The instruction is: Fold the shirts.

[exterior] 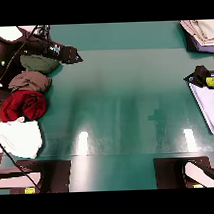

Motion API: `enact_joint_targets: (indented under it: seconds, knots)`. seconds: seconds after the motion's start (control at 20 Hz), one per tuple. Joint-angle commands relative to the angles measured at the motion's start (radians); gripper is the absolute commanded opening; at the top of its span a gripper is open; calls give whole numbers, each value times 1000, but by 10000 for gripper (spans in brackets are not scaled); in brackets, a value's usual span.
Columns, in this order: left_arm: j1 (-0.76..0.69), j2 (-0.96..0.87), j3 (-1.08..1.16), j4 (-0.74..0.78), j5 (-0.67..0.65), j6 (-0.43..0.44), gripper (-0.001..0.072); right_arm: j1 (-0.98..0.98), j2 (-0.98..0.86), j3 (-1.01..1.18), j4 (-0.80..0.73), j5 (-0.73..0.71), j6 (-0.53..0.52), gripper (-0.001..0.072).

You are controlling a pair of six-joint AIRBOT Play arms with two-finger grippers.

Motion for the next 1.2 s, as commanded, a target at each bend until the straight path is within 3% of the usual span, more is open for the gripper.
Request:
enact_joint_targets:
  seconds: [0.0, 0.55, 0.75, 0.85, 0.9, 1.05, 1.15]
  knots:
    - [0, 1, 0, 0, 0, 0, 27, 1, 1, 1, 0, 3, 1, 21]
    - [0, 1, 0, 0, 0, 0, 26, 1, 0, 1, 0, 3, 1, 21]
    - [0, 1, 0, 10, 78, 11, 37, 1, 0, 1, 0, 2, 1, 21]
    - [0, -2, 0, 182, 169, 1, 573, 1, 0, 1, 0, 2, 1, 21]
    - [3, -9, 0, 300, 209, -47, 541, 1, 0, 1, 0, 1, 1, 21]
    - [45, -60, 0, 631, 264, -177, 545, 1, 0, 1, -1, -2, 1, 21]
    - [109, -117, 0, 666, 297, -192, 545, 1, 0, 1, -1, -3, 1, 21]
